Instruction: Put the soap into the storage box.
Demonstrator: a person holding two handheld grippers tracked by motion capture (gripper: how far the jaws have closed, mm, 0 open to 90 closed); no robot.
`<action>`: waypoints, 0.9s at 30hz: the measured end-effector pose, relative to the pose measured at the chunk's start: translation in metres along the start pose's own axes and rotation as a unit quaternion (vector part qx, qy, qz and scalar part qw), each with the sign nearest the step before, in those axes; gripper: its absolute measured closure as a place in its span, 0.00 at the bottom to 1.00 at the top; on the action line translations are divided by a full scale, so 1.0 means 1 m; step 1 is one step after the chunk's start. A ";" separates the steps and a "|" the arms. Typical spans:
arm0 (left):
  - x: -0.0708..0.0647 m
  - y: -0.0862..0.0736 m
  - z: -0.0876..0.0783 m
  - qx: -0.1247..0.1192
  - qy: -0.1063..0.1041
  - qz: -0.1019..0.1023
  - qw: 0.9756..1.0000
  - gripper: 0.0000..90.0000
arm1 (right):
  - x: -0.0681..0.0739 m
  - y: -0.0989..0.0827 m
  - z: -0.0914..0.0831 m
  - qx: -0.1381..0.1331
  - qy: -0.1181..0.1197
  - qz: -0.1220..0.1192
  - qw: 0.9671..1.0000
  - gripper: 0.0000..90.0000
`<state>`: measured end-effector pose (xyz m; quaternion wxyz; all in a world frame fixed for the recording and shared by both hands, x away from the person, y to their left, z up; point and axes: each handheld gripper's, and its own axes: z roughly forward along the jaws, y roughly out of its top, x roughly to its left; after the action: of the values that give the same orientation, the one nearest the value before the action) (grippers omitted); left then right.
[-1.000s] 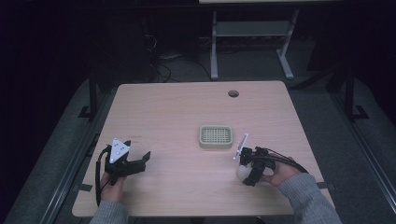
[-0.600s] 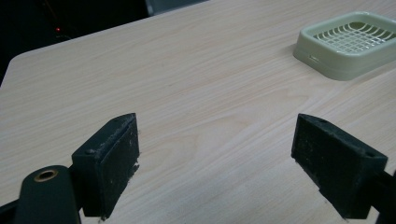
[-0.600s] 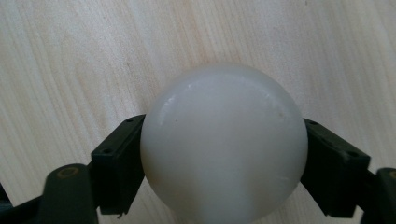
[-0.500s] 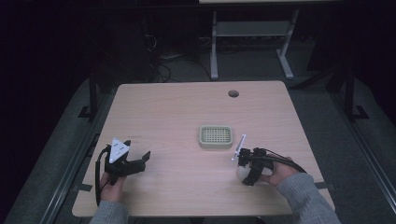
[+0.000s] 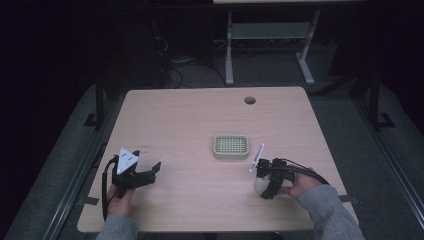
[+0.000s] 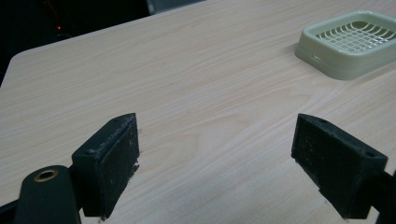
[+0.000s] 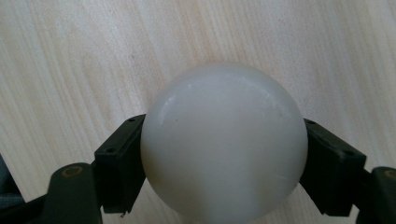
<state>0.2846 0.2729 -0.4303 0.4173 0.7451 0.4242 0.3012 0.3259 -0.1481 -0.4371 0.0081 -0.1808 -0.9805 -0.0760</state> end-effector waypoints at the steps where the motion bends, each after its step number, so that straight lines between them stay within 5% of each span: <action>1: 0.000 0.000 0.000 -0.001 0.000 0.003 1.000 0.16 | 0.000 0.000 -0.001 -0.002 0.001 0.000 1.000 0.26; 8: -0.001 0.000 0.000 -0.001 -0.002 0.003 1.000 0.16 | -0.002 0.000 -0.007 -0.024 0.009 0.000 1.000 0.26; 27: 0.001 0.000 0.000 -0.002 -0.002 0.001 1.000 0.16 | -0.012 0.016 -0.025 -0.031 0.004 -0.013 0.999 0.26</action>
<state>0.2847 0.2736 -0.4297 0.4192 0.7453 0.4219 0.3012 0.3421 -0.1411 -0.4110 0.0052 -0.1682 -0.9799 -0.1068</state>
